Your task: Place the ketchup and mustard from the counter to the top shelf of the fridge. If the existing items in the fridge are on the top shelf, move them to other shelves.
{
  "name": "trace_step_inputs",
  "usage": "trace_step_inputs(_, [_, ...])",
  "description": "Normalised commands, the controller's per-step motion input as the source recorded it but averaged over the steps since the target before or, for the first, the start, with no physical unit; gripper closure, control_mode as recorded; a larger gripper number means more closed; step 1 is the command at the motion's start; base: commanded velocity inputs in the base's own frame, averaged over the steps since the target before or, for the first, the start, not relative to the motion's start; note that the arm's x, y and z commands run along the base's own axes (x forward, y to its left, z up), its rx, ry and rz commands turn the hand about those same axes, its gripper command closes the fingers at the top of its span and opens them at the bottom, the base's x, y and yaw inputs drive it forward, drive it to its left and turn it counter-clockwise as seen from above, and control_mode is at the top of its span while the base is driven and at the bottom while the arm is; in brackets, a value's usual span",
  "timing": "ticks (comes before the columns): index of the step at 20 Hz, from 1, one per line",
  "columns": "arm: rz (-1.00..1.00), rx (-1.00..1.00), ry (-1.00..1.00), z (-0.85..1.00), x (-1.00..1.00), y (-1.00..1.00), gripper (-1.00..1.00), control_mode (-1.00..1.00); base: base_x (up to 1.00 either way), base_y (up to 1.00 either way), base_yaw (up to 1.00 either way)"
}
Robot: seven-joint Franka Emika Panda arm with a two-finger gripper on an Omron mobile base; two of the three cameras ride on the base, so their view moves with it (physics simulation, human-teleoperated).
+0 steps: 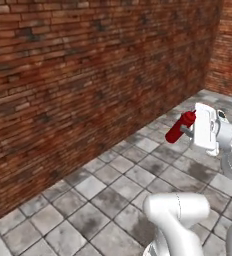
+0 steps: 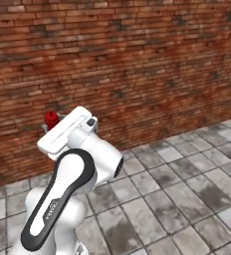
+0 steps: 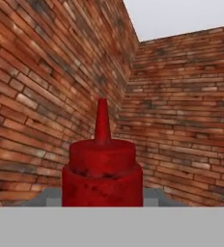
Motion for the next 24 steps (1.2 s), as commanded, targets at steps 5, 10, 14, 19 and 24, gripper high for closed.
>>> trace_step_inputs(5, [0.00,0.00,0.00,0.00,0.00,0.00,1.00,1.00,0.95,0.36,-0.63])
trace_step_inputs(10, [0.00,0.00,0.00,0.00,0.00,0.00,1.00,1.00,0.99,0.27,-0.59])
trace_step_inputs(14, [0.00,0.00,0.00,0.00,0.00,0.00,1.00,1.00,0.90,0.01,-0.57])
trace_step_inputs(19, [0.00,0.00,0.00,0.00,0.00,0.00,1.00,1.00,0.80,-0.07,-0.57])
trace_step_inputs(24, [0.00,0.00,0.00,0.00,0.00,0.00,1.00,1.00,0.91,-0.12,-0.54])
